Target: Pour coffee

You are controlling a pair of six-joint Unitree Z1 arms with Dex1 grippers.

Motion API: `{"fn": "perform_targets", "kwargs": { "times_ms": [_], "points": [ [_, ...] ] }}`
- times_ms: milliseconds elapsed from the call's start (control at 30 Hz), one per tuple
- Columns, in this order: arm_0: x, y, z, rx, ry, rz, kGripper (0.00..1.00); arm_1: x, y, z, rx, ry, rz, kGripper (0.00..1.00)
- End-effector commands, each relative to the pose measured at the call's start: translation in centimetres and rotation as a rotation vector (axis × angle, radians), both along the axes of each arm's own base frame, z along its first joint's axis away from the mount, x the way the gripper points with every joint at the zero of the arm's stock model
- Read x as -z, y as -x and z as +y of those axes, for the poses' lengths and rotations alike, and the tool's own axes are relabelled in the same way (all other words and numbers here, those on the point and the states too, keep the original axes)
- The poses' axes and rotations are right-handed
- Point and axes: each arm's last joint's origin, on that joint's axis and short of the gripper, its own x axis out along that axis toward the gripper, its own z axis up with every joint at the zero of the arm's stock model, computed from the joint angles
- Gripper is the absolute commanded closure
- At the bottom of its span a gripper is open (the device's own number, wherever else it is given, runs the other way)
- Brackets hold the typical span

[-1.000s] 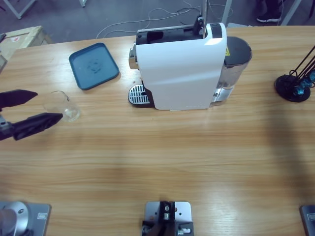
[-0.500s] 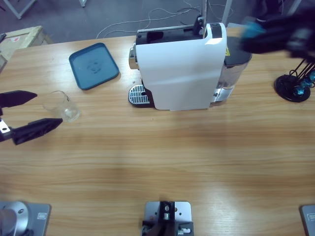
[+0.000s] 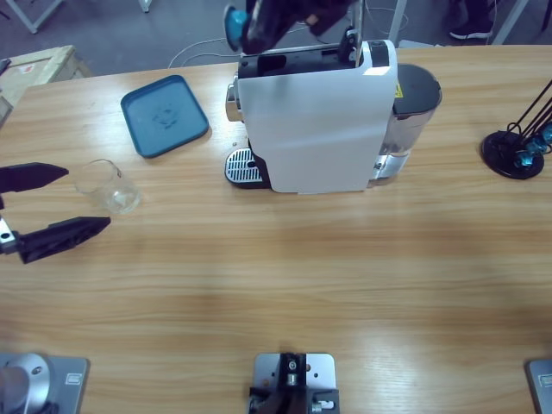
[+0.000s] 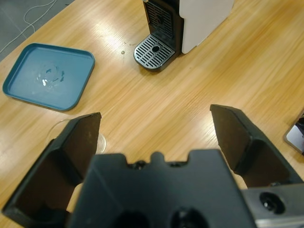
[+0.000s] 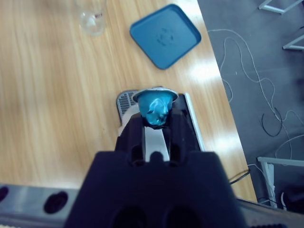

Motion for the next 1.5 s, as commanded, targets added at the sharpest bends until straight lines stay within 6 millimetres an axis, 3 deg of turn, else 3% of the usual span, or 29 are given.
{"fn": "perform_targets", "kwargs": {
  "times_ms": [33,300,500,1033,1333,1500],
  "points": [
    [0.6,-0.6,-1.0,0.029,-0.028,0.037,0.009,3.4,-3.8,-0.5,0.049,0.096,0.024,1.000],
    [0.1,-1.4,-1.9,0.017,-0.010,0.037,0.009,4.6,-5.2,-0.1,0.045,0.092,0.052,1.000],
    [0.7,-1.5,-2.1,0.014,-0.024,0.056,0.009,4.9,-4.4,1.1,0.000,0.089,0.065,1.000],
    [1.0,-1.4,-1.9,0.008,-0.027,0.062,0.009,5.8,-4.9,1.7,0.012,0.104,0.072,1.000],
    [1.2,-1.4,-1.9,0.006,-0.027,0.072,0.009,4.8,-4.9,1.0,0.040,0.100,0.045,1.000],
    [1.3,-1.4,-1.9,0.006,-0.028,0.073,0.009,3.3,-4.5,0.0,0.049,0.090,0.012,1.000]
  ]
}}
